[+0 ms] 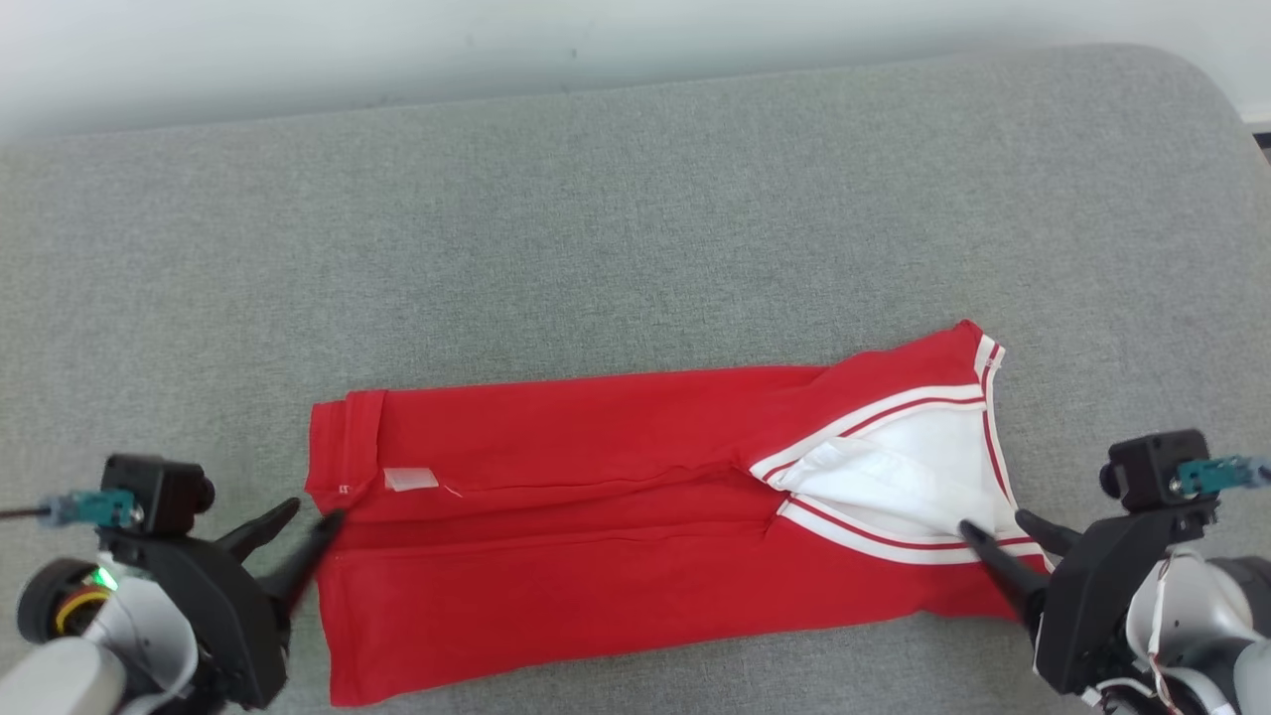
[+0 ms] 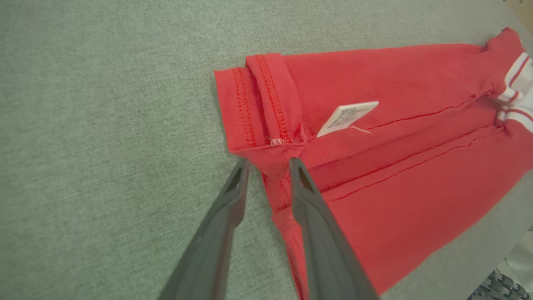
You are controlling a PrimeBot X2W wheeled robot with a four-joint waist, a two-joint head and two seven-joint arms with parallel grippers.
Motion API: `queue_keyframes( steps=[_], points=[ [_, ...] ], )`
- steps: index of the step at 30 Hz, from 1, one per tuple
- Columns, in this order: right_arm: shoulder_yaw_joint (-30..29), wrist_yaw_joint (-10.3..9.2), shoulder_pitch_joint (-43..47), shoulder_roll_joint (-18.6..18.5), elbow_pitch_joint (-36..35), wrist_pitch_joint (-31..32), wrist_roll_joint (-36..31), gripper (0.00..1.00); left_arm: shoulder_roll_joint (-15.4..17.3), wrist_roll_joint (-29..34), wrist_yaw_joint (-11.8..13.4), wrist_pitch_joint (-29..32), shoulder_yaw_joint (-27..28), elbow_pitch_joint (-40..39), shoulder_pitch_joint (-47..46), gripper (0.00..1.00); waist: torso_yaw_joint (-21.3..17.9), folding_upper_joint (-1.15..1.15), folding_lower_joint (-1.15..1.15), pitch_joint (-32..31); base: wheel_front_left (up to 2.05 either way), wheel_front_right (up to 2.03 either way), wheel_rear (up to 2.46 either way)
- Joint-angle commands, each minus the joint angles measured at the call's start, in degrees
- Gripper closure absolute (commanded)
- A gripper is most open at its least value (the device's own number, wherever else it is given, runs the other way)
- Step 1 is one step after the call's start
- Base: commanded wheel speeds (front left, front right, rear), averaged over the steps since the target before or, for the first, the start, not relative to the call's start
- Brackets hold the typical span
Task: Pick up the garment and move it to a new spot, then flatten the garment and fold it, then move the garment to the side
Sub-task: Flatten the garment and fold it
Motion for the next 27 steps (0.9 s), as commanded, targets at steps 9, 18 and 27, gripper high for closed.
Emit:
queue_keyframes(
  steps=[9, 18, 27],
  points=[
    [-2.7, -0.12, 1.8, 2.6, -0.5, -3.2, -1.7, 0.0, -7.2, 3.4, 4.8, -20.1, 3.3, 0.8, 8.2, 0.0, 1.1, 0.0, 0.0, -3.6, 0.0, 0.0, 0.0],
    [-7.2, -0.12, 1.7, 3.9, 0.3, -3.4, -4.9, 0.0, -17.7, 14.7, 9.7, -28.8, 15.9, -0.8, 16.5, 0.0, 2.7, 0.0, 0.0, -7.7, 0.0, 0.0, 0.0],
    [-8.2, -0.12, 0.0, 3.8, 5.1, -3.6, -5.2, 0.0, -30.2, 30.4, 4.4, -28.7, 31.8, -5.1, 27.1, 0.0, 3.5, 0.0, 0.0, -10.3, 0.0, 0.0, 0.0]
  ],
)
